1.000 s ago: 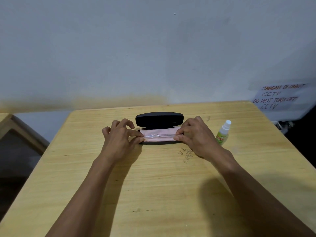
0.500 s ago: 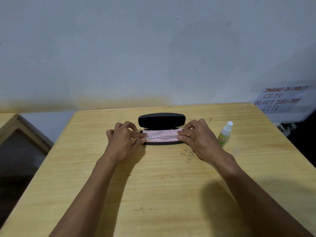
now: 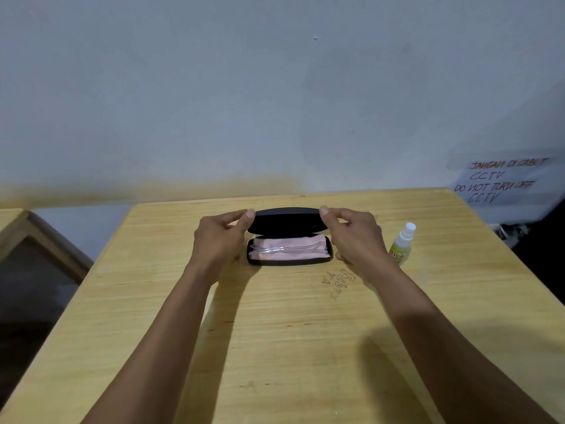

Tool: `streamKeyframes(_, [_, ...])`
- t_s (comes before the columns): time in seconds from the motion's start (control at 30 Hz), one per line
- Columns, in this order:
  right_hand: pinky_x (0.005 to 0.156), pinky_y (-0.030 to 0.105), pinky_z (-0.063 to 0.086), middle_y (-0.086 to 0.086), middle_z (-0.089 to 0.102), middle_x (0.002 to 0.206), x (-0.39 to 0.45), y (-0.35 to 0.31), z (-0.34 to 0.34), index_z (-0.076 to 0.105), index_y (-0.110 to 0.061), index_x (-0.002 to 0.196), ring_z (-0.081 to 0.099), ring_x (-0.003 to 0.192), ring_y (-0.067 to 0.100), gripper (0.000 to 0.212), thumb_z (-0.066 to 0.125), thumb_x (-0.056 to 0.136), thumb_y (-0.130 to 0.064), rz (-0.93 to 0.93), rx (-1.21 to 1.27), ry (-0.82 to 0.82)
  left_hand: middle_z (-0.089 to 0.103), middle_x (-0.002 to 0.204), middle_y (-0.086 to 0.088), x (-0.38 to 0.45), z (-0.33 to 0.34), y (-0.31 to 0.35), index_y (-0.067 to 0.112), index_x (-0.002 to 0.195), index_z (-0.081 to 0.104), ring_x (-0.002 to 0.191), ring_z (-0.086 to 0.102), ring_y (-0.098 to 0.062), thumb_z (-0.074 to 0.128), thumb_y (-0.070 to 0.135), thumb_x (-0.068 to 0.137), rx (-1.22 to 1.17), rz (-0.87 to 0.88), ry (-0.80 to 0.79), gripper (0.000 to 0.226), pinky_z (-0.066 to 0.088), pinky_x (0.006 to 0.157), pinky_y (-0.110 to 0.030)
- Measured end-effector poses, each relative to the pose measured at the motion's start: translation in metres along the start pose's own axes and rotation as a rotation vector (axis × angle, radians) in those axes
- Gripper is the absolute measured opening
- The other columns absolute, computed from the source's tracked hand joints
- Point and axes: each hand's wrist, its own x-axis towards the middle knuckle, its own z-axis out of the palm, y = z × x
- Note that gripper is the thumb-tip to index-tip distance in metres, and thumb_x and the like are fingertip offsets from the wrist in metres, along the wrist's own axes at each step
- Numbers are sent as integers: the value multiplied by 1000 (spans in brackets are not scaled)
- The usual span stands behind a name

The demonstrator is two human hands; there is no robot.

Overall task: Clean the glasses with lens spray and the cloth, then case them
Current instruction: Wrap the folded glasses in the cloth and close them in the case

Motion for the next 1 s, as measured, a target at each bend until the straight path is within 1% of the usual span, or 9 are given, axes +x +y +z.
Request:
streamKeyframes(0.07, [75,46,64,-7,68,84,1,-1,1,73,-31,111,71,84,23,39,65,86,-60,64,35,-3,76,98,-7,1,3,2,26,105,77,88,73,-25,73,55,78,-45,-50,-16,40,60,84,-48])
streamKeyframes(0.13, [66,42,65,-6,70,89,4,-2,0,74,-30,107,72,91,23,35,69,85,-56,115,71,-17,75,101,-4,2,3,5,21,103,78,91,72,-24,76,50,78,-85,-98,-28,38,62,78,-46])
streamKeyframes(0.23, [66,40,65,-4,69,108,8,-4,-4,74,-30,99,69,95,17,29,74,82,-53,173,94,-69,72,105,-7,2,1,10,16,101,77,96,70,-25,79,42,78,-145,-174,-75,35,63,65,-39])
streamKeyframes(0.3, [69,41,65,-3,69,111,10,-5,-7,74,-28,100,68,94,15,28,75,82,-50,202,119,-115,70,106,-8,2,0,11,14,98,76,99,68,-26,81,39,77,-178,-205,-103,33,61,58,-39])
streamKeyframes(0.43, [69,40,64,-4,70,111,10,-3,-9,73,-28,102,70,90,16,27,75,83,-48,209,121,-148,69,106,-14,4,-1,9,13,90,76,95,68,-28,84,35,74,-212,-238,-111,28,61,60,-42])
streamKeyframes(0.57, [71,36,64,4,72,105,11,-1,-6,75,-27,99,72,87,20,25,78,82,-45,210,139,-124,68,104,-21,3,-2,6,14,85,76,89,66,-29,84,34,73,-228,-241,-119,24,63,66,-48])
streamKeyframes(0.8, [84,48,62,3,68,90,10,2,-7,78,-22,91,66,71,21,23,83,77,-40,200,211,-125,67,95,-16,5,-4,1,14,89,76,82,65,-24,82,33,76,-238,-218,-148,24,60,61,-37])
streamKeyframes(0.9, [86,40,62,5,70,101,9,5,-8,80,-20,90,73,86,23,20,84,77,-36,182,246,-131,67,93,-13,4,-6,-2,13,90,76,81,65,-24,82,30,77,-255,-210,-173,22,60,61,-36])
streamKeyframes(1.0, [89,36,61,7,74,102,8,9,-10,80,-15,91,72,103,27,18,83,80,-29,144,294,-154,72,103,-13,5,-8,-6,9,96,78,91,69,-27,82,27,76,-279,-200,-208,27,62,70,-42])
